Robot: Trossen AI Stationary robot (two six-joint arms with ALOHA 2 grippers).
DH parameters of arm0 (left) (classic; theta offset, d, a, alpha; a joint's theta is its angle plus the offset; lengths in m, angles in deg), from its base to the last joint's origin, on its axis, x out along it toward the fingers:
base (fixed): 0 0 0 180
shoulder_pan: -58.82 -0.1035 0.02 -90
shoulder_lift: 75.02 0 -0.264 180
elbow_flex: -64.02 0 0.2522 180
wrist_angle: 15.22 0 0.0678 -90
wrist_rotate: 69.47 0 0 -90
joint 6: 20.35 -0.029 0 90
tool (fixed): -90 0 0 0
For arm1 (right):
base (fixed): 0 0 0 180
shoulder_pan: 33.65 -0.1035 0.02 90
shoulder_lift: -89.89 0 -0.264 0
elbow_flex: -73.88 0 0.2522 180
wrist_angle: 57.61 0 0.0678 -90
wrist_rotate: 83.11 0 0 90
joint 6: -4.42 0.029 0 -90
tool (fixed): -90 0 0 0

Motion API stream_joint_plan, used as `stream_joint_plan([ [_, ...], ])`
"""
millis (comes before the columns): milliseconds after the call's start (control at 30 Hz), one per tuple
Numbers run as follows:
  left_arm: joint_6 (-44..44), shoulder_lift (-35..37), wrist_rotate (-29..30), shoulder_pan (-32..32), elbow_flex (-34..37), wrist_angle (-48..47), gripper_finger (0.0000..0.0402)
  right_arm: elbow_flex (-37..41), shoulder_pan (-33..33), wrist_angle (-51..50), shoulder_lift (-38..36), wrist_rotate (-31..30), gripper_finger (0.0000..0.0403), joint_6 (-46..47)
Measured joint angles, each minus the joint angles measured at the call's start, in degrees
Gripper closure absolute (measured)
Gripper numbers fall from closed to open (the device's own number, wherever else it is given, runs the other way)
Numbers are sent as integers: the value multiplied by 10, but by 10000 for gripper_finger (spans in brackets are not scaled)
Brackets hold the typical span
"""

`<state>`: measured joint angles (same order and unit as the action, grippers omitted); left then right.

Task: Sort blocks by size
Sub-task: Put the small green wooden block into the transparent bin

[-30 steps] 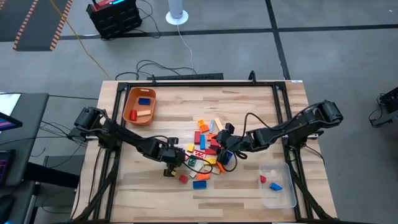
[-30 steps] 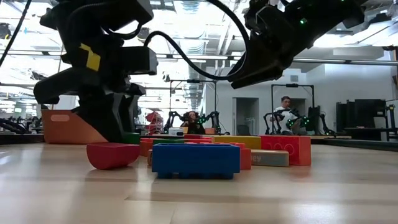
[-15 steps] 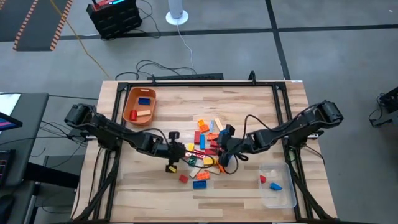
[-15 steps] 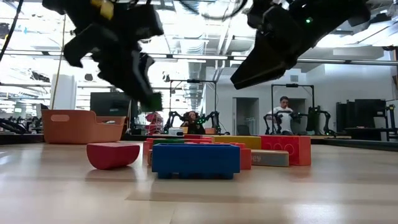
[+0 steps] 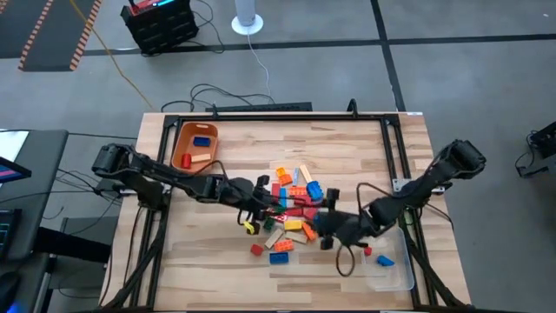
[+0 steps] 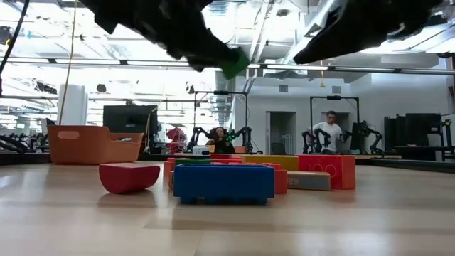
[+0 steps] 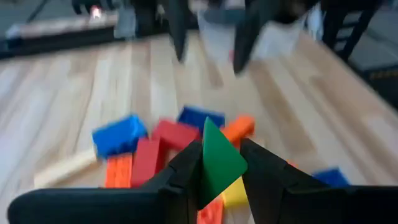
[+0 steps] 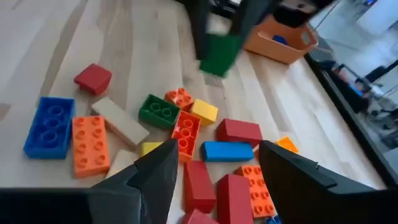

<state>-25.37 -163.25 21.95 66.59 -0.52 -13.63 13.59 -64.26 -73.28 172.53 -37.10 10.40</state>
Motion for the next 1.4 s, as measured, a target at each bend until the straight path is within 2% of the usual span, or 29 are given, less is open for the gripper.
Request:
stream_joint_plan([
  [200,40,0,-12,-7,0,92,310,0,-8,-21,1,-40,149,35],
  [300,43,0,-12,-7,0,129,310,0,-1,16,1,-40,149,35],
  [400,26,0,-12,-7,0,153,309,0,7,54,1,-43,149,-1],
  [567,54,0,-12,-7,-3,174,309,0,-7,5,-10,-115,156,-25],
  [633,64,0,-12,-7,-14,160,309,-12,-7,-63,-32,-114,164,22],
  [767,85,-22,-13,-7,-48,138,309,-40,14,-267,-76,-68,179,202],
  [867,95,-72,-33,-1,-91,111,309,-42,36,-401,-104,-29,186,357],
  [967,83,-128,-40,8,-132,102,309,-42,60,-496,-141,15,189,455],
  [1233,70,-250,-72,19,-266,105,309,-42,98,-562,-279,57,189,525],
  [1400,70,-337,-90,34,-366,107,309,-52,152,-613,-344,64,189,547],
])
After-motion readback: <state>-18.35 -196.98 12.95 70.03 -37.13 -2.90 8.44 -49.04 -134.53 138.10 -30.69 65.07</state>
